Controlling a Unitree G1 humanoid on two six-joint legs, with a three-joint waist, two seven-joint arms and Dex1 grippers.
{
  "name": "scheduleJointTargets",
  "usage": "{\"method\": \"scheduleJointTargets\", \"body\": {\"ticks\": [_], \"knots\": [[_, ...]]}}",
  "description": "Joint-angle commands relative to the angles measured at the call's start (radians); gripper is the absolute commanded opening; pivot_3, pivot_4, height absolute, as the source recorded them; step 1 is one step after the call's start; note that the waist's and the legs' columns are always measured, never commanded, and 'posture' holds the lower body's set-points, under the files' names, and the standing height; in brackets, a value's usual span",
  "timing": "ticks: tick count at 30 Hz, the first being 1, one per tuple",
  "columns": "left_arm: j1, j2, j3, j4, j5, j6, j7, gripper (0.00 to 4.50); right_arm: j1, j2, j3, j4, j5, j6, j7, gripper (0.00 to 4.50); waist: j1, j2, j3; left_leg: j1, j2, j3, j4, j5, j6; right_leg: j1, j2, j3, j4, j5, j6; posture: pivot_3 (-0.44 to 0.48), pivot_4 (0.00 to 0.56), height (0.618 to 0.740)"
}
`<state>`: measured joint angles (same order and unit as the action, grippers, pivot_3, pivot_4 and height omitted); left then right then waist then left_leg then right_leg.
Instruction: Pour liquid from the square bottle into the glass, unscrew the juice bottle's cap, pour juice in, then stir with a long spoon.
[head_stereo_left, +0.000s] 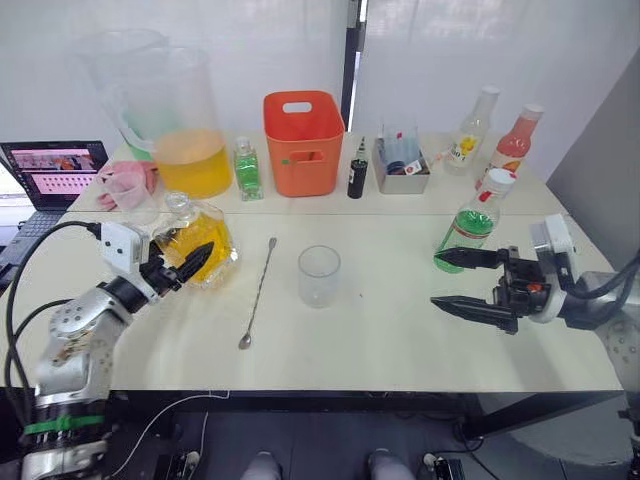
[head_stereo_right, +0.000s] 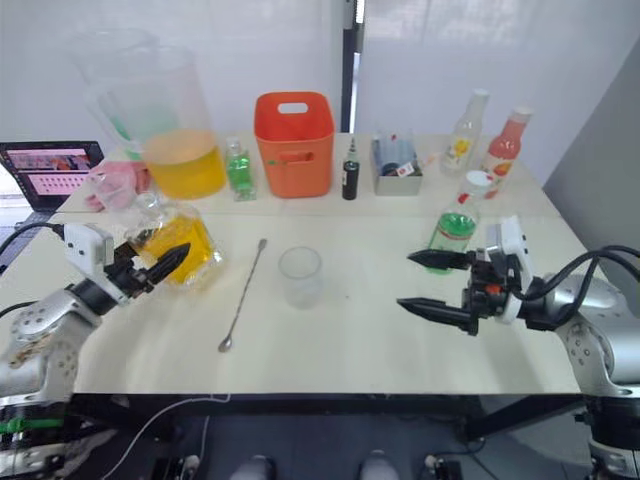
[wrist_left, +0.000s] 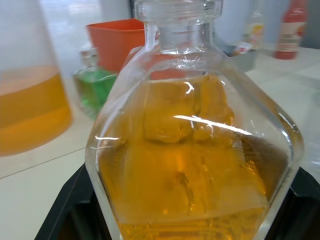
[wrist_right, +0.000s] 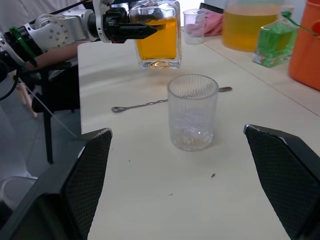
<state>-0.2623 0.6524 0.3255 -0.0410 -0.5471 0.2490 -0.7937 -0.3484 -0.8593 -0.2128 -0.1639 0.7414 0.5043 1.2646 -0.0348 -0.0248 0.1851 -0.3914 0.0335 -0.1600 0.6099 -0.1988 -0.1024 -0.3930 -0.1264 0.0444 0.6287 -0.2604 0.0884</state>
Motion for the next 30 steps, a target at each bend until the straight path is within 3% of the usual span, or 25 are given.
{"method": "scheduleJointTargets", "body": {"ticks": [1, 9, 18, 30], "knots": [[0.036, 0.051, 0.014, -0.198, -0.137, 0.078, -0.103, 2.8, -0.024, -0.004, 0.002, -0.02, 0.018, 0.005, 0.022, 4.5, 0.0, 0.0, 0.0, 0.0, 0.0, 0.0, 0.0, 0.0, 0.0, 0.0, 0.0, 0.0, 0.0, 0.0, 0.0, 0.0, 0.15, 0.74], [0.166, 0.091, -0.071, -0.315, -0.201, 0.145, -0.305, 2.8, -0.027, 0.024, 0.03, -0.084, 0.028, 0.021, -0.004, 4.5, -0.008, 0.001, 0.002, 0.0, 0.0, 0.0, -0.001, 0.0, 0.0, -0.001, 0.0, 0.0, 0.001, -0.001, -0.001, 0.0, 0.15, 0.74], [-0.008, -0.018, -0.318, -0.272, -0.07, 0.09, -0.346, 2.8, 0.044, -0.003, -0.014, -0.171, 0.028, 0.041, -0.064, 4.5, 0.012, 0.001, 0.002, 0.0, 0.0, 0.0, 0.001, 0.0, 0.0, 0.0, 0.0, 0.0, 0.0, 0.0, -0.001, 0.0, 0.15, 0.74], [-0.148, -0.092, -0.435, -0.044, 0.081, -0.088, -0.465, 2.8, 0.115, -0.019, -0.044, -0.319, 0.082, 0.097, -0.168, 4.5, 0.008, 0.001, 0.002, 0.0, 0.0, 0.0, 0.001, 0.0, 0.0, 0.0, 0.0, 0.0, 0.001, 0.0, -0.001, 0.0, 0.15, 0.74]]}}
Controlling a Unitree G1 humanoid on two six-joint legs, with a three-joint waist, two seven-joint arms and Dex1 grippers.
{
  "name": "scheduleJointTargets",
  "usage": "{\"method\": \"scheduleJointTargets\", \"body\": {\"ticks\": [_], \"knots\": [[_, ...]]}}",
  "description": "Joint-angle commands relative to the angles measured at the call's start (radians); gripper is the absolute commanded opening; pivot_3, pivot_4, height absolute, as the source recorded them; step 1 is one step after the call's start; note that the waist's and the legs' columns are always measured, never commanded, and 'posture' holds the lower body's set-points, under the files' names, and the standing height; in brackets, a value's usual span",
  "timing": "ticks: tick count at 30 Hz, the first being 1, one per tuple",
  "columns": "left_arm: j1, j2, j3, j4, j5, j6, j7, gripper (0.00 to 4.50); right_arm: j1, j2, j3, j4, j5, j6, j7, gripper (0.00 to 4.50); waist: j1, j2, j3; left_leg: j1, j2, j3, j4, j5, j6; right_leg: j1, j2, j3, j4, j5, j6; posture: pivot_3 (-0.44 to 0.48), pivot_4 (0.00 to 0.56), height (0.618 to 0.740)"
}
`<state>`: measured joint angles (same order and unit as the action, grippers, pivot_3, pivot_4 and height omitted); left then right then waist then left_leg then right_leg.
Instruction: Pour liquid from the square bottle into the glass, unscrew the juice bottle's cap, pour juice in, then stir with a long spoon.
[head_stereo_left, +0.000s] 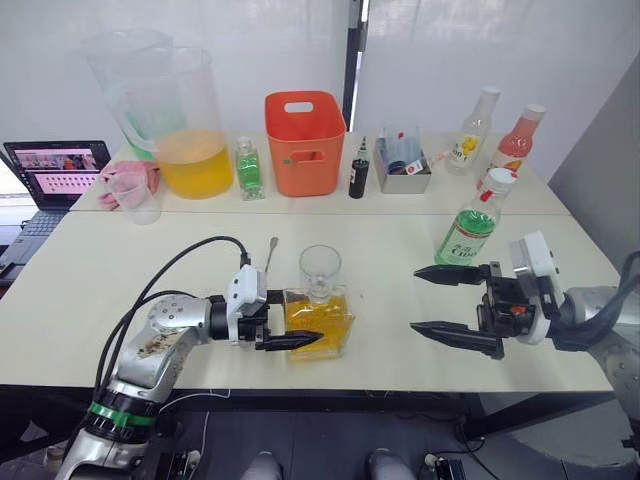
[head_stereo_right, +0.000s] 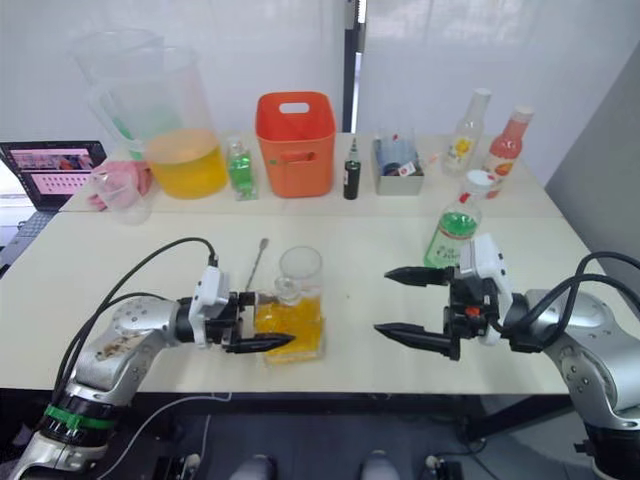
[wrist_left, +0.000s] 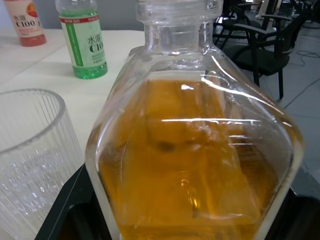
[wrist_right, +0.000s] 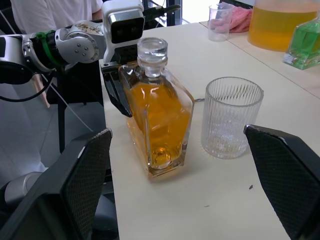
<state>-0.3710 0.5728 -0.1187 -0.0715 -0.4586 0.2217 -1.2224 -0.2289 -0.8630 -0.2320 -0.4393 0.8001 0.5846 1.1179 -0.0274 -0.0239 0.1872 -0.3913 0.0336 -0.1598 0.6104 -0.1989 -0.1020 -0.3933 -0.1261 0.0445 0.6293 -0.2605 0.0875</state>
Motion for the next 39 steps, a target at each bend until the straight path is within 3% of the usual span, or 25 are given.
{"method": "scheduleJointTargets", "body": {"ticks": [1, 10, 12, 14, 25, 36, 39], "knots": [[-0.039, -0.015, 0.004, -0.002, -0.001, -0.065, -0.043, 2.8, -0.006, -0.015, -0.024, -0.048, 0.027, 0.02, -0.028, 4.5, 0.002, 0.0, 0.0, 0.0, 0.0, 0.0, 0.0, 0.0, 0.0, 0.0, 0.0, 0.0, 0.0, 0.0, 0.0, 0.0, 0.15, 0.74], [-0.048, 0.006, 0.006, 0.075, 0.005, -0.088, -0.115, 2.8, -0.034, -0.013, -0.013, -0.062, 0.042, 0.048, -0.057, 4.5, 0.003, 0.0, 0.0, 0.002, 0.0, 0.0, 0.0, 0.0, 0.0, 0.001, 0.0, 0.0, 0.0, 0.0, 0.001, 0.0, 0.15, 0.74], [-0.048, 0.015, 0.016, 0.068, -0.008, -0.069, -0.12, 3.82, -0.05, -0.008, -0.001, -0.057, 0.039, 0.052, -0.059, 4.5, 0.001, 0.0, 0.0, 0.002, 0.0, 0.0, 0.0, 0.0, 0.0, 0.001, 0.0, 0.0, 0.0, 0.0, 0.001, 0.0, 0.15, 0.74], [-0.048, 0.022, 0.028, 0.064, -0.013, -0.063, -0.117, 4.46, -0.065, -0.003, 0.008, -0.052, 0.039, 0.056, -0.061, 4.5, -0.002, 0.0, 0.0, 0.002, 0.0, 0.0, 0.0, 0.0, 0.0, 0.001, 0.0, 0.0, 0.0, 0.0, 0.001, 0.0, 0.15, 0.74], [0.041, 0.033, 0.082, -0.112, -0.071, 0.036, -0.009, 4.46, -0.131, 0.02, 0.056, -0.041, 0.061, 0.071, -0.068, 4.5, -0.009, 0.0, 0.0, 0.002, 0.0, 0.0, 0.0, 0.0, 0.0, 0.002, 0.0, 0.0, 0.001, -0.001, 0.002, 0.0, 0.15, 0.74], [0.028, 0.02, 0.059, -0.123, -0.052, 0.074, 0.046, 4.46, -0.145, 0.029, 0.069, -0.014, 0.042, 0.062, -0.069, 4.5, -0.009, 0.0, 0.0, 0.002, 0.0, 0.0, 0.0, 0.0, 0.0, 0.002, 0.0, 0.0, 0.001, -0.001, 0.002, 0.0, 0.15, 0.74], [0.017, 0.015, 0.052, -0.107, -0.037, 0.056, 0.043, 3.63, -0.148, 0.028, 0.069, -0.015, 0.041, 0.061, -0.07, 4.5, -0.009, 0.0, 0.0, 0.002, 0.0, 0.0, 0.0, 0.0, 0.0, 0.002, 0.0, 0.0, 0.001, -0.001, 0.002, 0.0, 0.15, 0.74]]}}
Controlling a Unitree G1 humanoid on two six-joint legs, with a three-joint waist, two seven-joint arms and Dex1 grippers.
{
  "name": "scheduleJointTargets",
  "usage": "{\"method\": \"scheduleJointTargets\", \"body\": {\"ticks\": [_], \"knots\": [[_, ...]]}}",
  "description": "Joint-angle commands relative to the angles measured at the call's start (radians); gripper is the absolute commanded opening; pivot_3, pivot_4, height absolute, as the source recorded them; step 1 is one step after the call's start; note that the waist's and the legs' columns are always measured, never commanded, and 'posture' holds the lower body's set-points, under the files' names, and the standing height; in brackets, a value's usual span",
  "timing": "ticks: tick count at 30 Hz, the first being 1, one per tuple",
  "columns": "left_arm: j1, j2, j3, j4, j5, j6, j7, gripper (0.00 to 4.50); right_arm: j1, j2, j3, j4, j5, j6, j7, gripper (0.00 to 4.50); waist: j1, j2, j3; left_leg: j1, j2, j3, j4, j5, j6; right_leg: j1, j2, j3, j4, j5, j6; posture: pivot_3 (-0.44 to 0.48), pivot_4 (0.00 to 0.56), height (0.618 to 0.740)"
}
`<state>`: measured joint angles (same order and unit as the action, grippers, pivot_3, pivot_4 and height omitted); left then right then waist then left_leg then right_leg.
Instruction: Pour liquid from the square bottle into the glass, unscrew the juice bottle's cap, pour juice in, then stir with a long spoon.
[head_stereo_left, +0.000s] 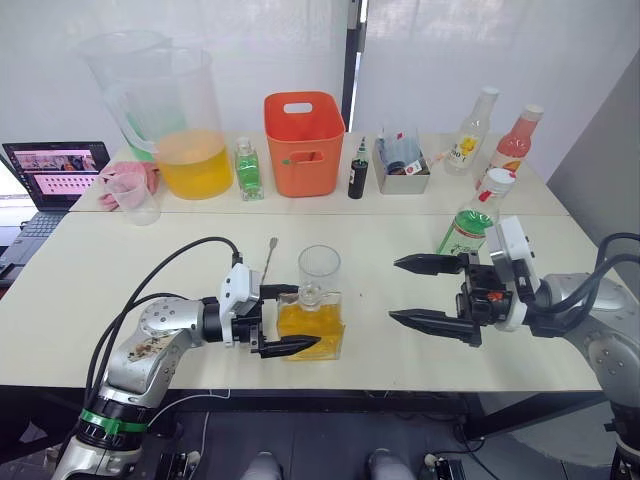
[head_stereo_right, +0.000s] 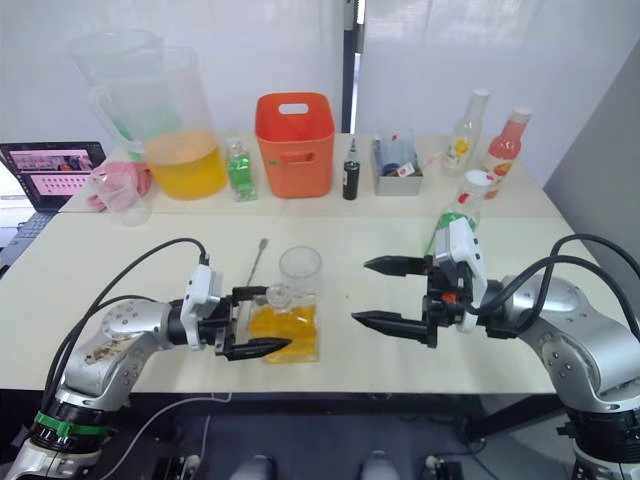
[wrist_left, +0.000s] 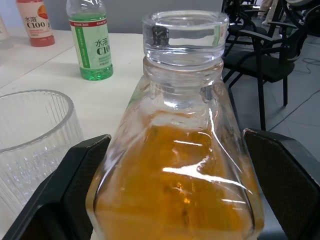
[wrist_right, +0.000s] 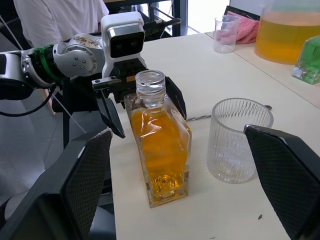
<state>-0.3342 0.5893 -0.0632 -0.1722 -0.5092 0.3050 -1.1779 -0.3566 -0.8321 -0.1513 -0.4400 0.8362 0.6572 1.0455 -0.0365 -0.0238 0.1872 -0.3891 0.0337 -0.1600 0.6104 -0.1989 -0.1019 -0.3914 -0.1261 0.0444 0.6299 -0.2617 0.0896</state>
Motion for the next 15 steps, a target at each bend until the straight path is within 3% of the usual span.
{"method": "scheduleJointTargets", "body": {"ticks": [1, 3, 11, 15], "knots": [[-0.024, -0.006, -0.005, 0.0, 0.015, -0.031, -0.002, 3.3, -0.021, -0.003, -0.011, -0.015, 0.004, -0.012, 0.001, 4.5, 0.0, 0.0, 0.0, 0.0, 0.0, 0.0, 0.0, 0.0, 0.0, 0.0, 0.0, 0.0, 0.0, 0.0, 0.0, 0.0, 0.15, 0.74], [-0.033, -0.018, -0.007, 0.007, 0.012, -0.029, 0.001, 2.79, -0.021, -0.005, -0.01, -0.017, 0.0, -0.01, -0.003, 4.5, 0.0, 0.0, 0.0, 0.0, 0.0, 0.0, 0.0, 0.0, 0.0, 0.0, 0.0, 0.0, 0.0, 0.0, 0.0, 0.0, 0.15, 0.74], [-0.038, -0.039, -0.022, 0.006, 0.021, -0.034, -0.004, 2.79, -0.062, -0.013, 0.028, -0.057, 0.016, 0.04, -0.034, 4.5, 0.009, 0.0, 0.0, 0.0, 0.0, 0.0, 0.001, 0.0, 0.0, 0.0, 0.0, 0.0, 0.0, 0.0, 0.0, 0.0, 0.15, 0.74], [-0.04, -0.04, -0.025, 0.005, 0.025, -0.049, -0.011, 2.79, -0.158, -0.002, 0.087, -0.095, 0.034, 0.103, -0.07, 4.5, 0.012, 0.0, 0.0, 0.0, 0.0, 0.0, 0.001, 0.0, 0.0, 0.0, 0.0, 0.0, 0.0, 0.0, 0.0, 0.0, 0.15, 0.74]]}}
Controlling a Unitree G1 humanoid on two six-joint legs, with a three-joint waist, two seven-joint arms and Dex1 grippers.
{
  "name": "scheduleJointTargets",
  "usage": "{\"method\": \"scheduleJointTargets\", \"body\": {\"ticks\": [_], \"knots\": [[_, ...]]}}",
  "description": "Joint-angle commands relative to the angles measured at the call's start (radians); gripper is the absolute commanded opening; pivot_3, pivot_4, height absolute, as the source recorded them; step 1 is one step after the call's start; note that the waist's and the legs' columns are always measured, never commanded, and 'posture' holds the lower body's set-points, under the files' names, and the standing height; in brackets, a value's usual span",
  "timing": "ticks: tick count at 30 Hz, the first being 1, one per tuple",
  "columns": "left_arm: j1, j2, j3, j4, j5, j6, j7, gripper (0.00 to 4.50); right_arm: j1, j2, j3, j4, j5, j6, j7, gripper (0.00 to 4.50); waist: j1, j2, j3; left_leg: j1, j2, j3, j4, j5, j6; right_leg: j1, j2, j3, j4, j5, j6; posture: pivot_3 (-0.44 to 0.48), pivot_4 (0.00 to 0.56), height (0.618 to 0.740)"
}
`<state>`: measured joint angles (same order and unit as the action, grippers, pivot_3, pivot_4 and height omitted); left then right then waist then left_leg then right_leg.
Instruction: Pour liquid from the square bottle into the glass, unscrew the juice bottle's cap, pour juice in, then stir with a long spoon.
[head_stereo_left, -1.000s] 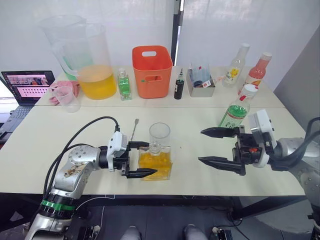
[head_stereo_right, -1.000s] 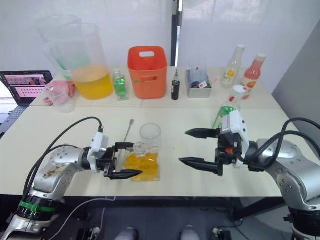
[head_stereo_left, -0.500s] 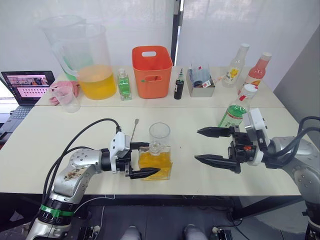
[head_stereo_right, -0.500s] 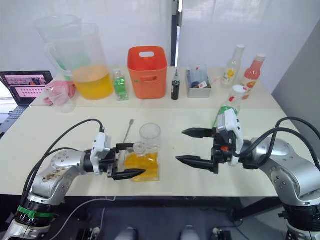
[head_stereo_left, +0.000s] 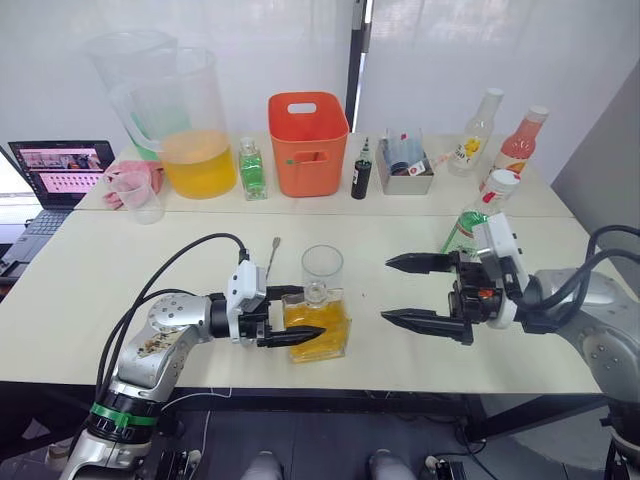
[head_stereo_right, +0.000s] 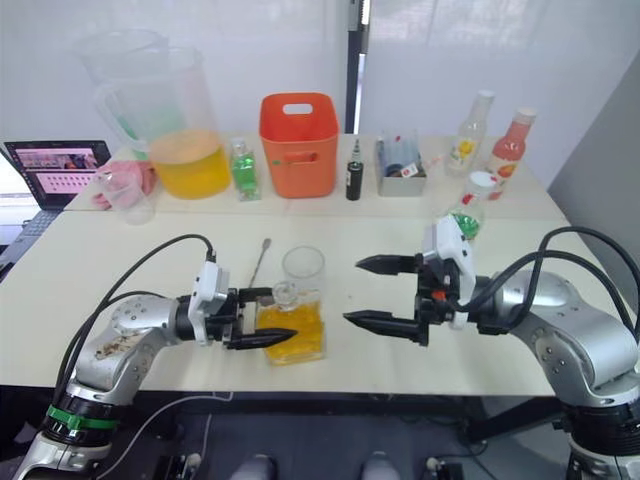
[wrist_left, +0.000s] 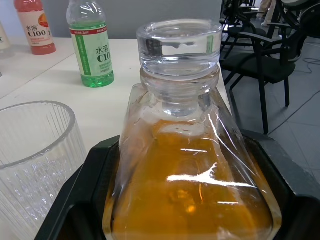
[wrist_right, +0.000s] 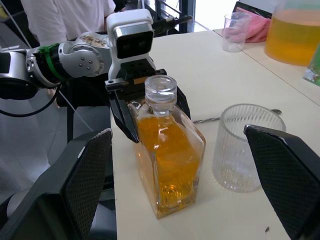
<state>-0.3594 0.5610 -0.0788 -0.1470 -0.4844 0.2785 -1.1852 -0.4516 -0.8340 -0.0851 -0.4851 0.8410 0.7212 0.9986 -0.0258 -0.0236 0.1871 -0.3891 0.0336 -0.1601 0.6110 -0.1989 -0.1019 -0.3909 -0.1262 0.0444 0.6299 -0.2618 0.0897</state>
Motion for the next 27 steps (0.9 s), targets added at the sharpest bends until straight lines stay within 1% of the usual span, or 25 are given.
{"method": "scheduleJointTargets", "body": {"ticks": [1, 6, 12, 16, 21, 23, 26, 27], "knots": [[-0.015, -0.012, -0.011, -0.02, 0.003, -0.027, -0.006, 2.79, -0.09, 0.005, 0.041, -0.057, 0.029, 0.055, -0.032, 4.5, 0.002, 0.0, 0.0, 0.0, 0.0, 0.0, 0.0, 0.0, 0.0, 0.0, 0.0, 0.0, 0.0, 0.0, 0.0, 0.0, 0.15, 0.74], [-0.019, -0.018, -0.016, -0.024, 0.008, -0.031, -0.002, 2.79, -0.204, 0.058, 0.16, -0.05, -0.033, 0.089, -0.071, 4.5, 0.009, 0.0, 0.0, 0.0, 0.0, 0.0, 0.0, 0.0, 0.0, 0.0, 0.0, 0.0, 0.0, 0.0, 0.0, 0.0, 0.15, 0.74], [-0.027, -0.02, -0.024, -0.022, 0.017, -0.034, -0.002, 2.79, -0.242, 0.104, 0.271, -0.015, -0.148, 0.062, -0.078, 4.5, 0.011, 0.0, 0.0, -0.001, 0.0, -0.001, 0.0, 0.0, 0.0, -0.001, 0.0, -0.001, 0.0, 0.0, 0.0, 0.0, 0.15, 0.74], [-0.029, -0.019, -0.028, -0.021, 0.018, -0.031, -0.006, 2.79, -0.243, 0.132, 0.3, 0.006, -0.204, 0.033, -0.071, 4.5, 0.011, 0.0, 0.0, -0.001, 0.0, -0.001, 0.0, 0.0, 0.0, 0.0, 0.0, -0.001, 0.0, 0.0, 0.0, 0.0, 0.15, 0.74], [-0.024, -0.015, -0.035, -0.016, 0.025, -0.034, -0.011, 2.79, -0.244, 0.172, 0.284, 0.027, -0.204, 0.048, -0.079, 4.5, 0.01, 0.0, 0.0, 0.0, 0.0, -0.001, 0.0, 0.0, 0.0, -0.001, 0.0, -0.001, 0.0, 0.0, -0.001, 0.0, 0.15, 0.74], [-0.022, -0.013, -0.035, -0.015, 0.027, -0.036, -0.012, 2.79, -0.242, 0.179, 0.284, 0.031, -0.21, 0.048, -0.079, 3.95, 0.01, 0.0, 0.0, 0.0, 0.0, -0.001, 0.0, 0.0, 0.0, -0.001, 0.0, -0.001, 0.0, 0.0, -0.001, 0.0, 0.15, 0.74], [-0.018, -0.011, -0.035, -0.014, 0.03, -0.04, -0.013, 2.79, -0.236, 0.184, 0.288, 0.028, -0.218, 0.041, -0.08, 3.0, 0.01, 0.0, 0.0, 0.0, 0.0, -0.001, 0.0, 0.0, 0.0, -0.001, 0.0, -0.001, 0.0, 0.001, -0.001, 0.0, 0.15, 0.74], [-0.016, -0.011, -0.035, -0.014, 0.031, -0.042, -0.013, 2.79, -0.235, 0.186, 0.288, 0.026, -0.219, 0.04, -0.08, 2.96, 0.01, 0.0, 0.0, 0.0, 0.0, -0.001, 0.0, 0.0, 0.0, -0.001, 0.0, -0.001, 0.0, 0.001, -0.001, 0.0, 0.15, 0.74]]}}
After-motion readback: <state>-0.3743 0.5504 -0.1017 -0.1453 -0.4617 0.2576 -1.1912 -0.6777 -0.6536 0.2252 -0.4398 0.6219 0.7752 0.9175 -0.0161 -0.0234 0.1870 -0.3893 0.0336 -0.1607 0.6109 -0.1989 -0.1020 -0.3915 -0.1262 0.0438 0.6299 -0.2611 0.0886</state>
